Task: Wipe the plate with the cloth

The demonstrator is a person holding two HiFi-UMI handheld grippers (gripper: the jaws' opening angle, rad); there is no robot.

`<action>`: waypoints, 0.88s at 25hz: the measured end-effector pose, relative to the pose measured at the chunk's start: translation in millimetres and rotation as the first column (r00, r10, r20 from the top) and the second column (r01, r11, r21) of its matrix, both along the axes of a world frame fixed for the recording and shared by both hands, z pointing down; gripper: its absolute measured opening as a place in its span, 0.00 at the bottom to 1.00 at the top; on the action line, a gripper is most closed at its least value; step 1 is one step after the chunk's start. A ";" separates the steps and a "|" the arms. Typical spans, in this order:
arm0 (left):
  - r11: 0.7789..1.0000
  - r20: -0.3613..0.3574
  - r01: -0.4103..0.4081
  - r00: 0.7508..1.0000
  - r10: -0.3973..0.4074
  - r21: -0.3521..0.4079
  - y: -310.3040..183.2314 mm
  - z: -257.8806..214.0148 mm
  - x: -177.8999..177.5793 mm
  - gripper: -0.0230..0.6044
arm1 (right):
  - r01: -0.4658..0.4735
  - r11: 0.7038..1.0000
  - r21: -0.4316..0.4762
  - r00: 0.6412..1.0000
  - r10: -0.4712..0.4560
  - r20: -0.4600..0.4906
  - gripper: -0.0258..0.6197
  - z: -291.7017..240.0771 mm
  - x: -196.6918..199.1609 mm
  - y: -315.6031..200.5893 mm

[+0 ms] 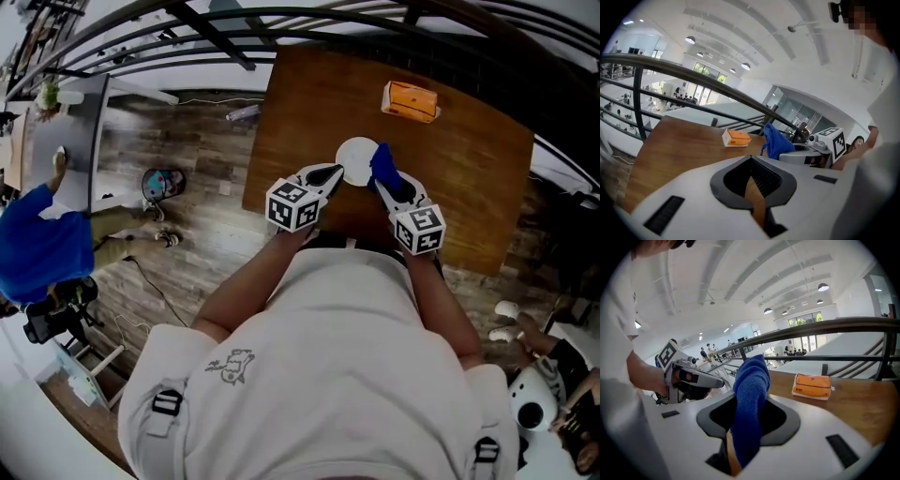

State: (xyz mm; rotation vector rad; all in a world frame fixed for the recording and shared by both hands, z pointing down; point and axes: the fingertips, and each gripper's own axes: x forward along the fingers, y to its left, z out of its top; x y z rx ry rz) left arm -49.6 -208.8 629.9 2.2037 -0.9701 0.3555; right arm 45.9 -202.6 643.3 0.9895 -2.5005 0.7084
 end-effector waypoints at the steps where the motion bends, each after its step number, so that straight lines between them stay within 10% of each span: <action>1: 1.000 0.006 -0.003 1.000 0.003 -0.026 0.6 10.0 1.6 0.05 | 0.009 1.000 -0.010 1.000 -0.009 -0.011 0.24 8.6 2.2 -0.3; 22: 0.943 0.176 0.076 0.984 -0.018 -0.325 -13.4 155.7 -12.0 0.18 | 0.109 0.961 -0.255 0.984 -0.141 -0.110 0.24 170.4 15.1 -8.3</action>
